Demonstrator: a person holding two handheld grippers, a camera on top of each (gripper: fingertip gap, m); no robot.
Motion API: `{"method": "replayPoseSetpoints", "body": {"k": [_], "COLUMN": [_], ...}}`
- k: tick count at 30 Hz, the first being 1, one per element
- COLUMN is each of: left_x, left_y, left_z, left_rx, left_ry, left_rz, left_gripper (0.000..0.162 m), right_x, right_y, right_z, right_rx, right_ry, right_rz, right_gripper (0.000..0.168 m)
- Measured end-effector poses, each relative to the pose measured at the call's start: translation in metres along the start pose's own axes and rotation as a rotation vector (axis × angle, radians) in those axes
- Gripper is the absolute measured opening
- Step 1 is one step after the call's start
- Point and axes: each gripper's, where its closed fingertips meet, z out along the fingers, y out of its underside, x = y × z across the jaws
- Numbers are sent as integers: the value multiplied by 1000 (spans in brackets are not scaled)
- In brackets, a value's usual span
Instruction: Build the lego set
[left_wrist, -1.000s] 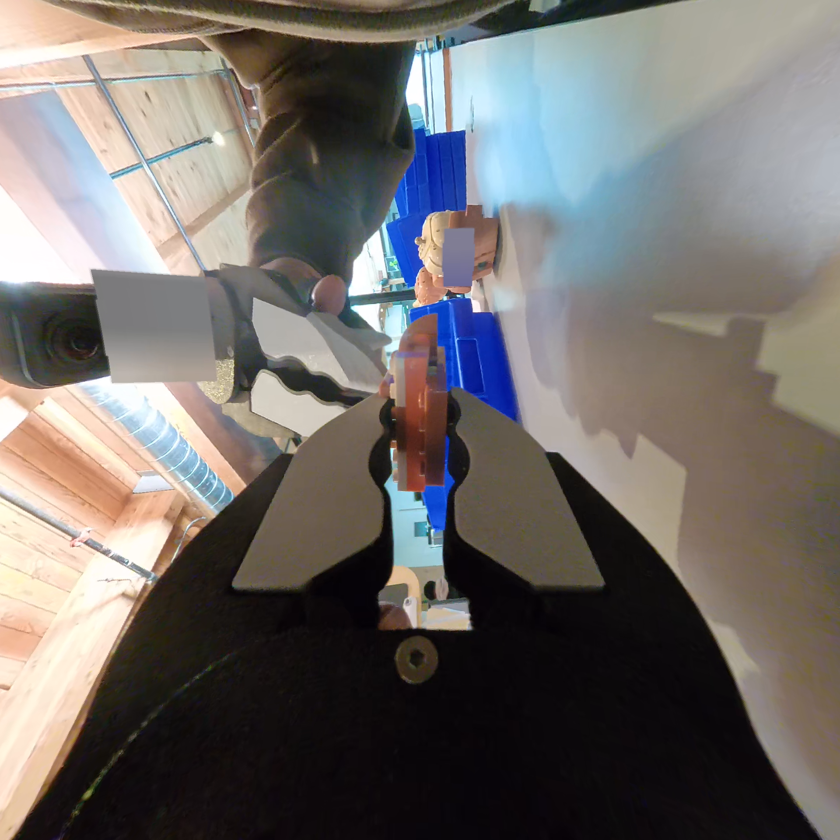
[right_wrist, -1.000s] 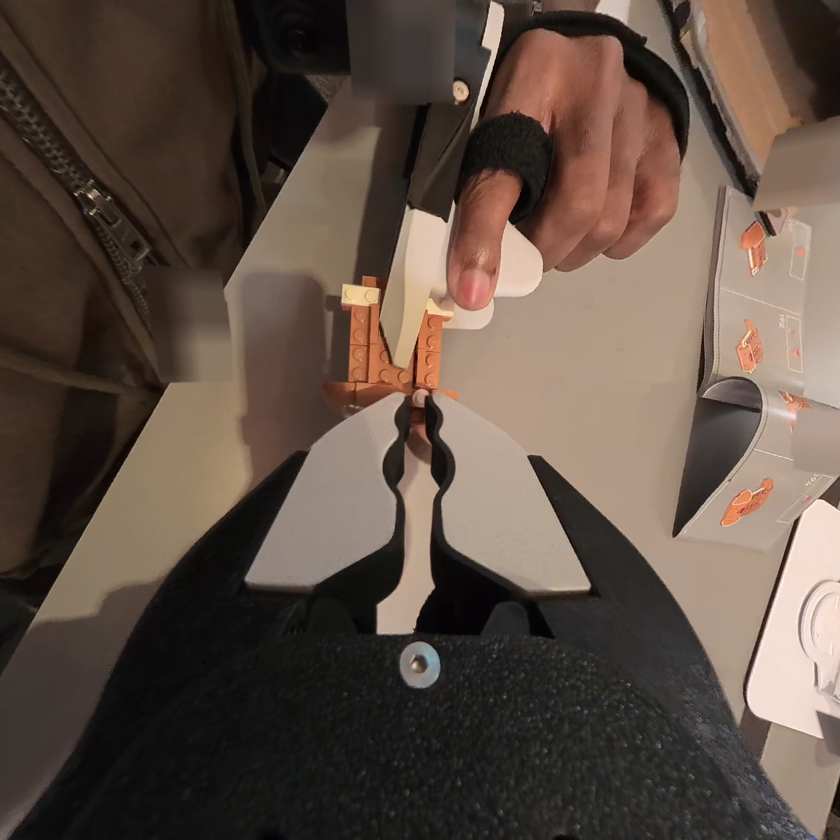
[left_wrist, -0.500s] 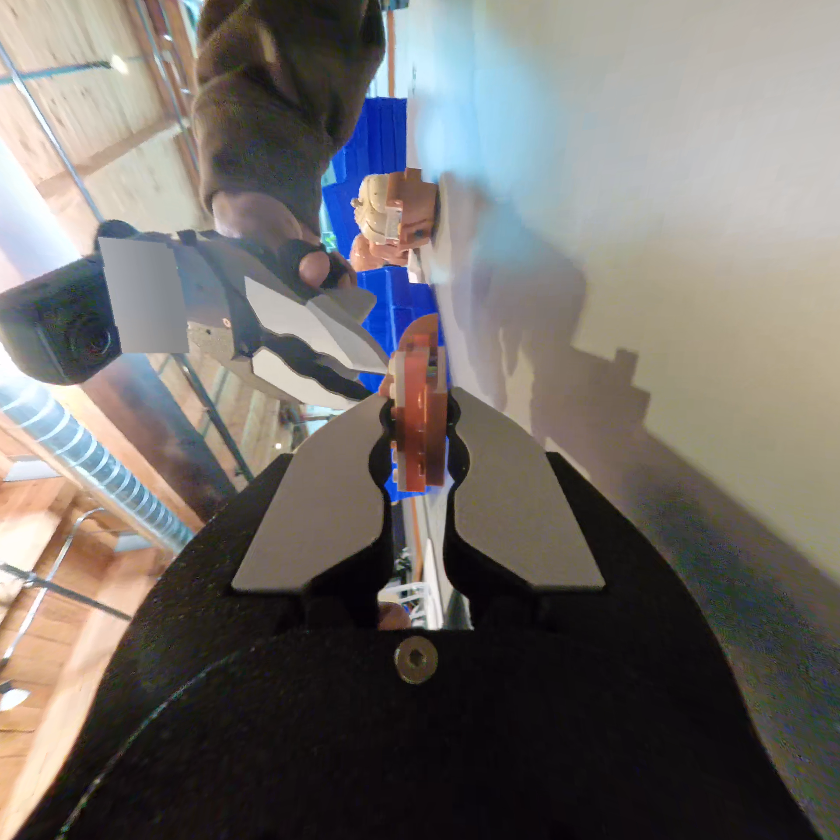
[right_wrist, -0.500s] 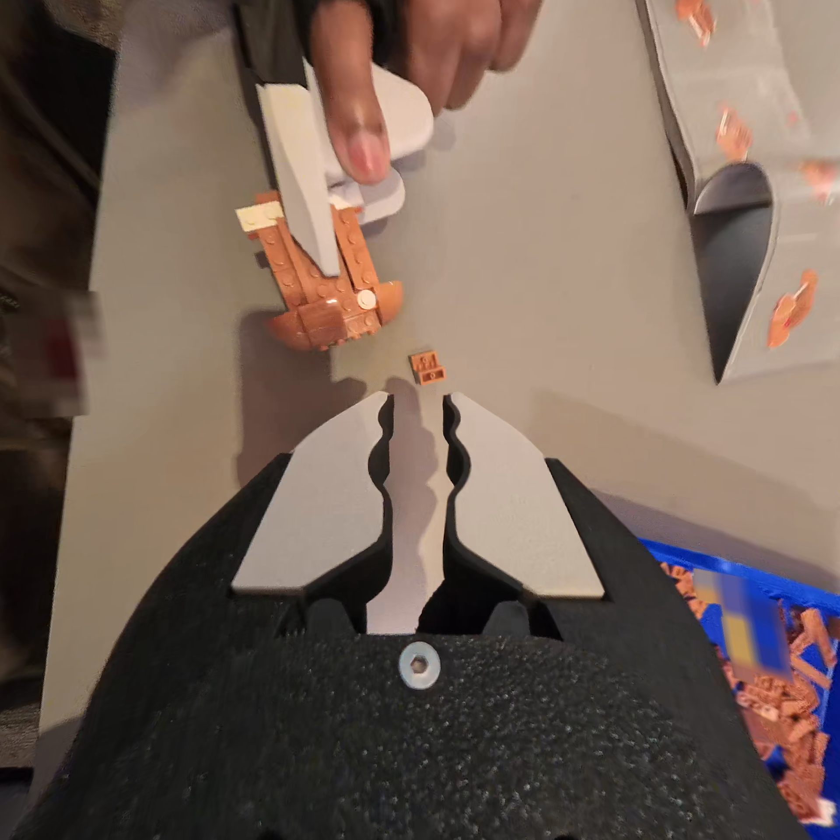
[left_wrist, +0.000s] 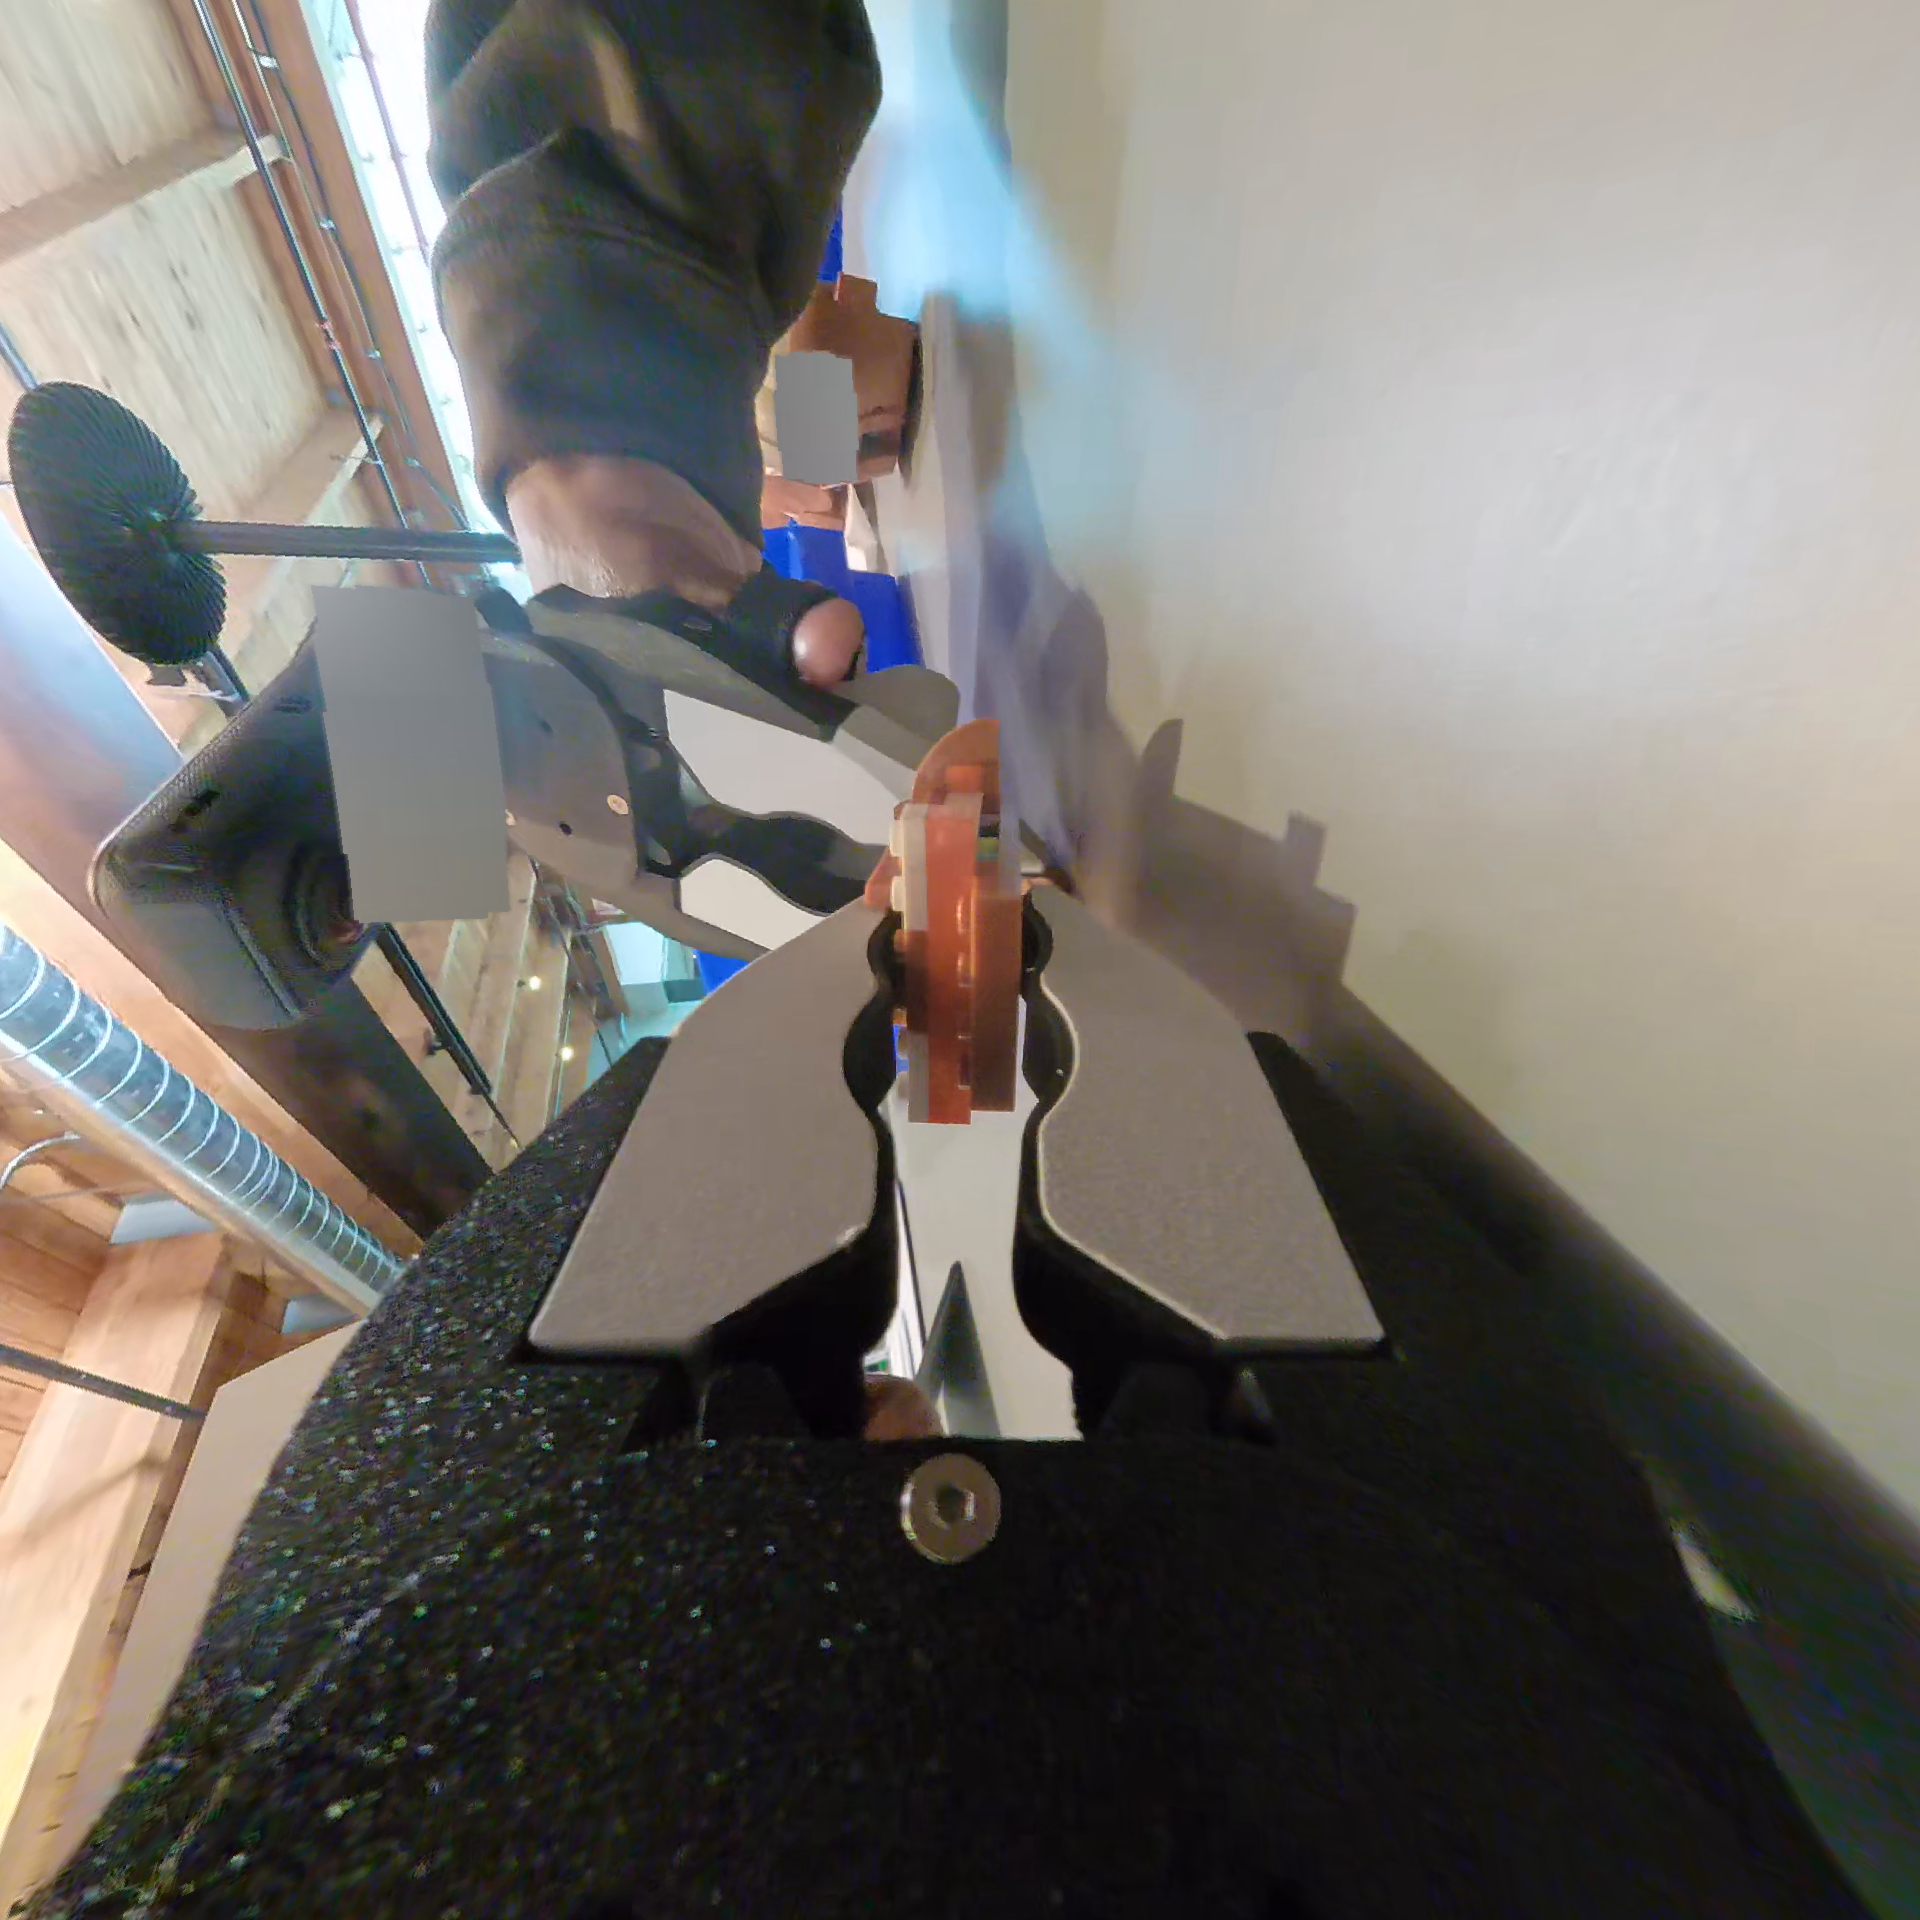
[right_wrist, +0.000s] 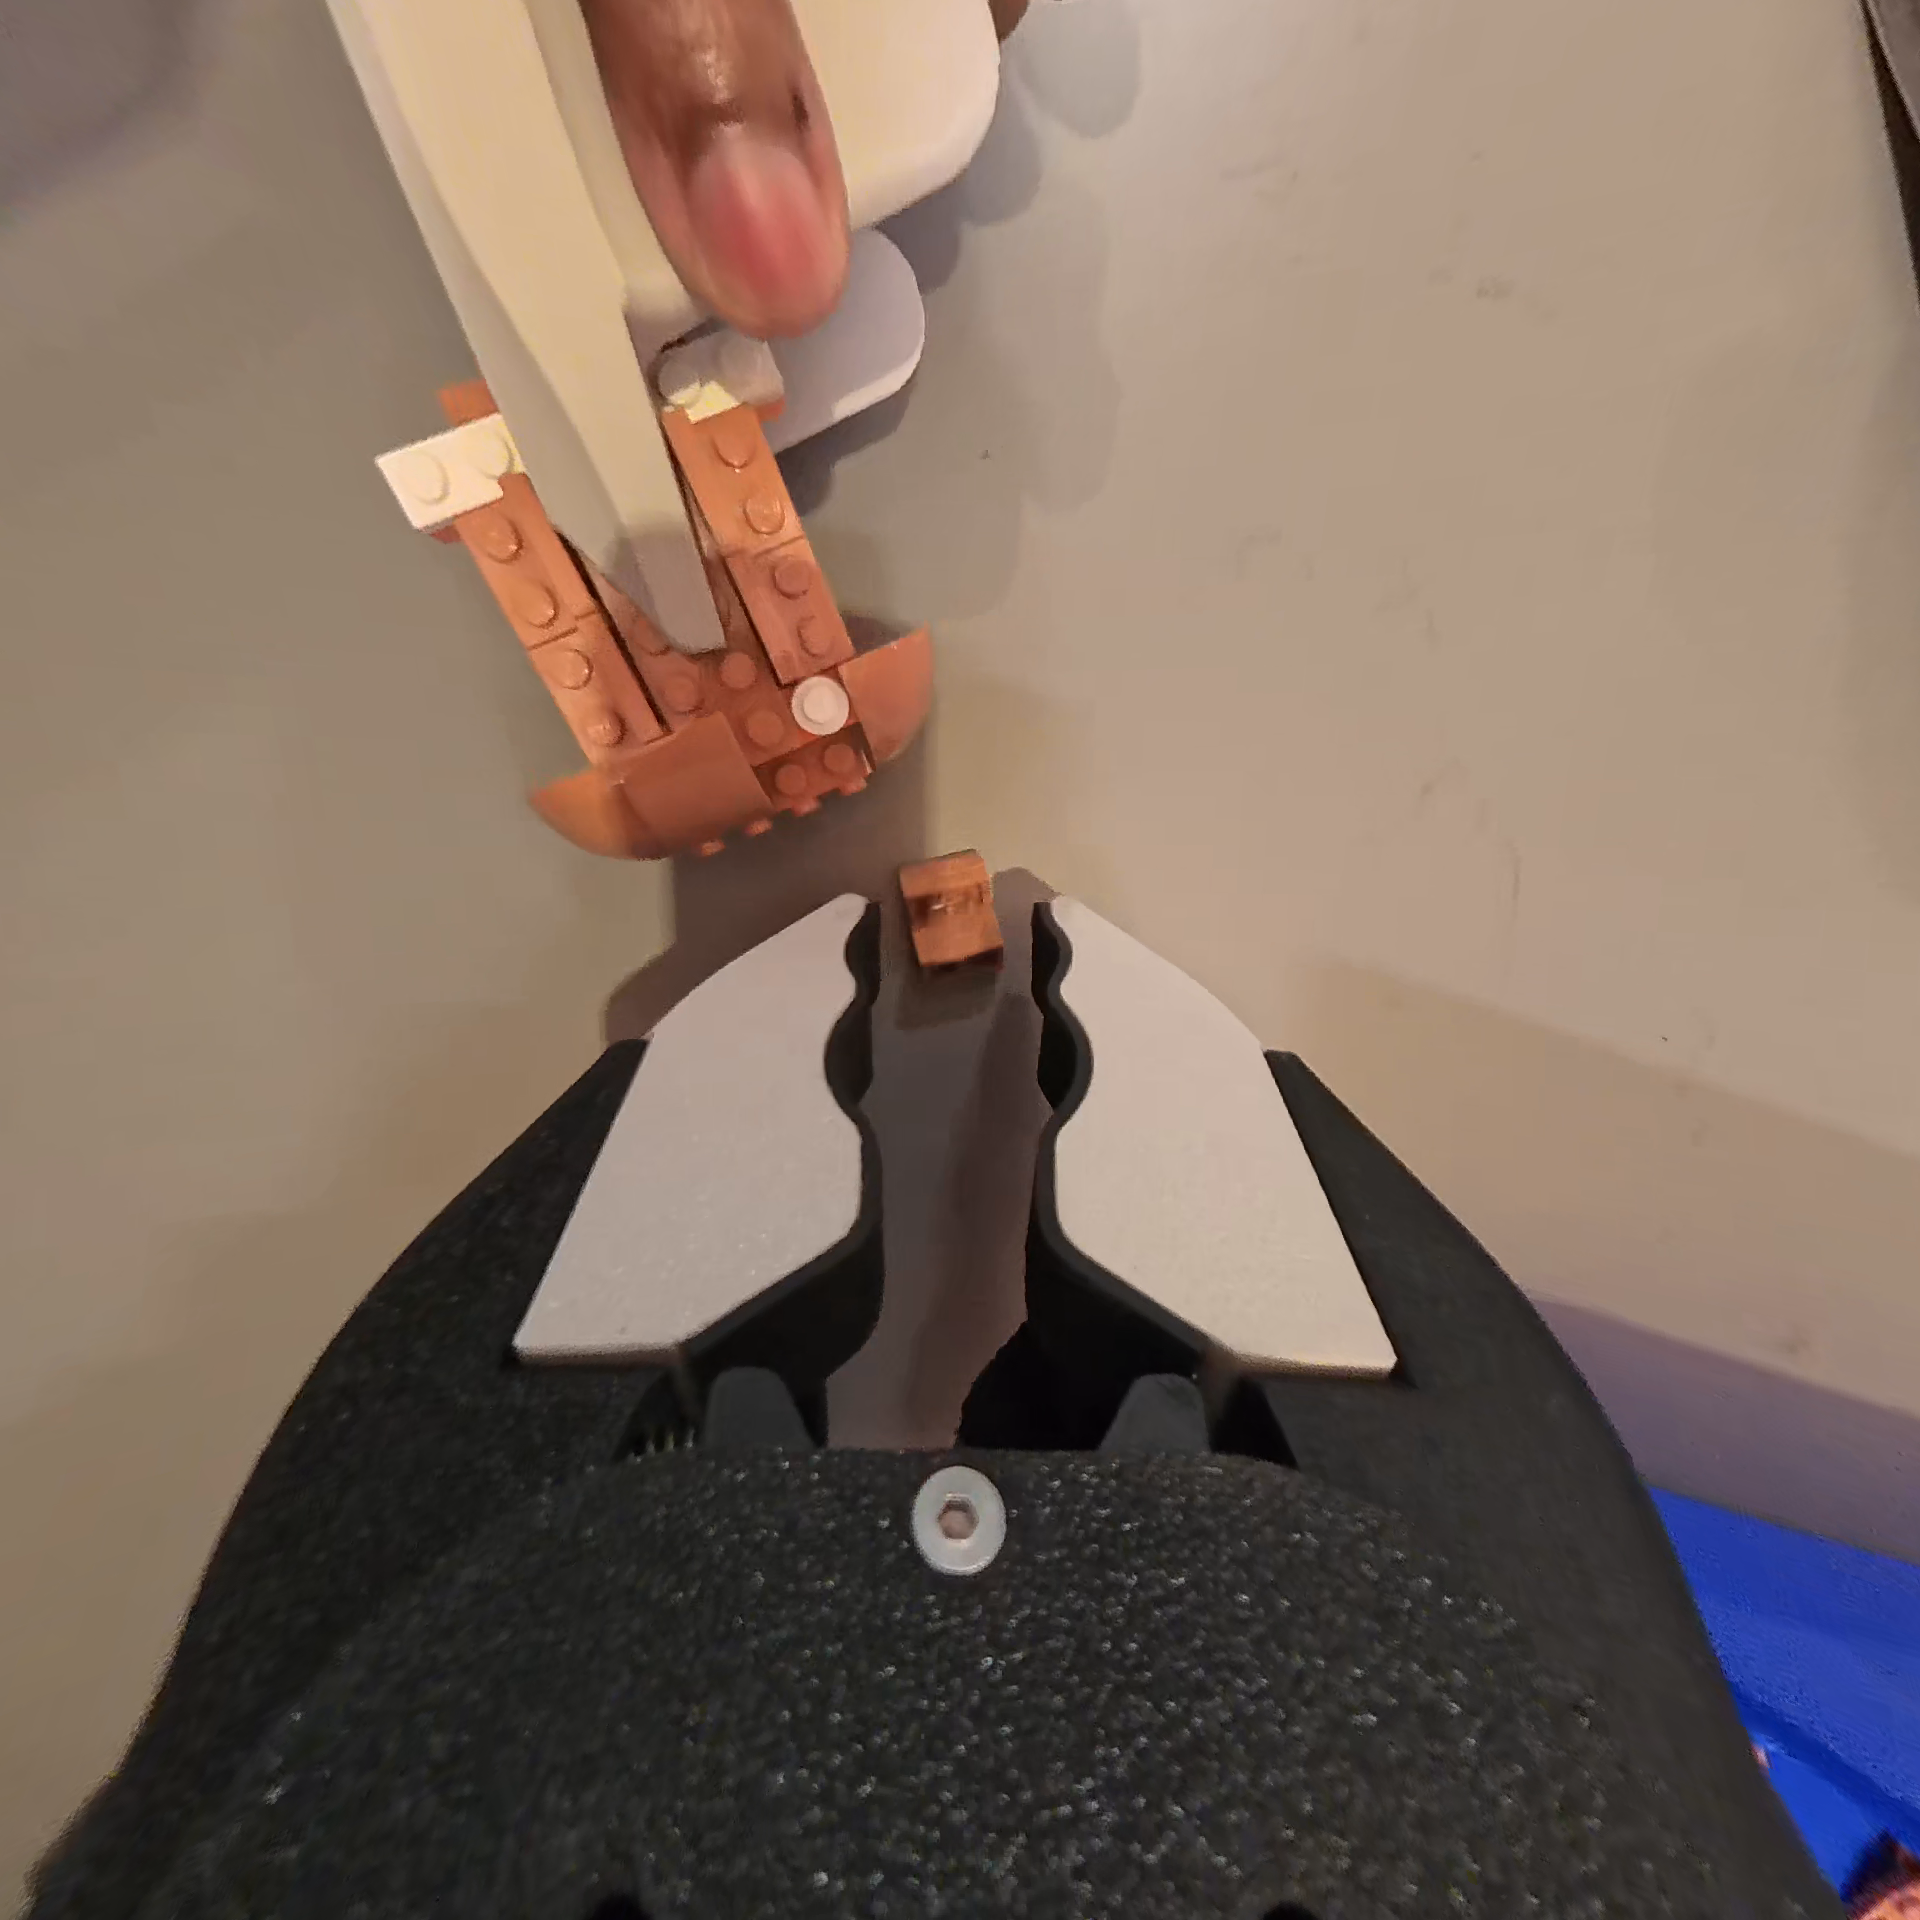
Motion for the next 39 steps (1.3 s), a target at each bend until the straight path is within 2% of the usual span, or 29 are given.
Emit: {"method": "replayPoseSetpoints", "body": {"k": [4,16,23,27,31,39], "left_x": [8,23,20,19,23,36], "left_y": [2,10,9,12,11,16], "left_z": [2,3,-11,-25,-39,-64], "left_rx": [-11,-45,-62,-109,-132,-232], "left_ry": [45,272,308,359,378,465], "left_rz": [-7,6,-81,-207,-361,-803], "left_gripper": [20,23,44,58,63,74], "right_x": [-2,-12,-18,-20,-22,-32], "right_y": [5,3,2,-2,-9,-20], "right_z": [4,-17,-34,-45,-57,-79], "right_rx": [-31,67,143,217,313,479], "right_ry": [2,64,110,148,196,281], "right_rz": [2,69,109,139,169,213], "right_gripper": [18,17,17,17,17,17]}}
